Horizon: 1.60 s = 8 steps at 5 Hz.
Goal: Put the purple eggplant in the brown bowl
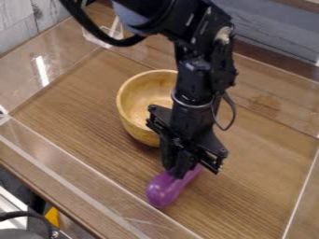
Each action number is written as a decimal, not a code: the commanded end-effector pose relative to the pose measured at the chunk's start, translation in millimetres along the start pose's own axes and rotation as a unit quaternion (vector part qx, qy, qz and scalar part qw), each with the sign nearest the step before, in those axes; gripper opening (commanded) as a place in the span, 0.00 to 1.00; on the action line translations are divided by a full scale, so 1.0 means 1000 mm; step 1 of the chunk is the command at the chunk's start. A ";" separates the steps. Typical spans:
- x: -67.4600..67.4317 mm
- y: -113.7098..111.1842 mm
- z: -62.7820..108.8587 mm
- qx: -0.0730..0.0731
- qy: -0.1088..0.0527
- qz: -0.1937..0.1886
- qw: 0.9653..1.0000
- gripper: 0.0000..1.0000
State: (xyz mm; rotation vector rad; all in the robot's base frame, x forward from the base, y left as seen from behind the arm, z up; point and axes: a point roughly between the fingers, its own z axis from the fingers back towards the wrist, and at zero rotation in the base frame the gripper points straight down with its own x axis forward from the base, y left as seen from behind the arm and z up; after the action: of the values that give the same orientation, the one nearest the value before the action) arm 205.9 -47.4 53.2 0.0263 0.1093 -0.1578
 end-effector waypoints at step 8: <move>0.005 0.002 0.010 -0.002 -0.025 0.009 1.000 0.00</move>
State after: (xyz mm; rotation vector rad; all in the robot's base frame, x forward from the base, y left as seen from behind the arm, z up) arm 206.5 -46.9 53.1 0.0261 0.1062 -0.1471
